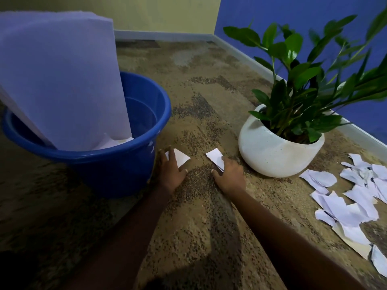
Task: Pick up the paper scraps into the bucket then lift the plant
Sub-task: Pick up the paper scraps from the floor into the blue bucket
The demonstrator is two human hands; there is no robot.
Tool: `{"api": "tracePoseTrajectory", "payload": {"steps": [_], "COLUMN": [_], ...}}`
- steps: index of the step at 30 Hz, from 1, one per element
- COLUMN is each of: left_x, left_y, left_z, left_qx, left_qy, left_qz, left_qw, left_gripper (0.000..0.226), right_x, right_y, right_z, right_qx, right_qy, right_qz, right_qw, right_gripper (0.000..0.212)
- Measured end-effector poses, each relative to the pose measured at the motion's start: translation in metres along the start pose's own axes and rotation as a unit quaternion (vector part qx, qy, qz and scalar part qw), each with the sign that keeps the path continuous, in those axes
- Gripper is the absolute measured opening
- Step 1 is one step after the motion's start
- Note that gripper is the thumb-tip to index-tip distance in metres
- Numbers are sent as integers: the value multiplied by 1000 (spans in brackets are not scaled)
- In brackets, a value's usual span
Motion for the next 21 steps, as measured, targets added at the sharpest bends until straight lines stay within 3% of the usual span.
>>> {"api": "tracePoseTrajectory", "payload": {"steps": [4,7,10,12,17,18,21], "left_x": [7,9,4,1,-18,-23,-37], "left_y": [-1,1,8,11,17,18,20], "left_z": [-2,3,16,24,38,43,60], "left_qx": [44,147,244,244,110,60,-195], "left_qy": [-19,-37,-89,-104,-71,-69,-34], "left_qz": [6,17,39,45,45,50,20], "left_qw": [999,988,965,963,990,995,980], "left_gripper": [85,65,36,32,30,32,37], "right_x": [1,-2,-3,-4,-15,-18,-29], "right_y": [5,10,18,25,33,34,38], "right_z": [-5,-9,-9,-6,0,0,-12], "right_qx": [-113,-162,-163,-124,112,211,489], "right_qy": [56,100,104,87,9,-21,-102], "right_qz": [25,38,46,50,7,-9,-74], "right_qw": [992,981,980,987,994,977,863], "right_gripper": [44,34,34,32,33,34,33]}}
Point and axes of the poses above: each hand's wrist, its own x-axis towards the middle knuckle, its own y-axis out of the back of the hand, z = x × y, the point moved 8 cm from there along x, towards the middle knuckle, and after that the axes turned 13 degrees about -x, right-handed, at the moved point
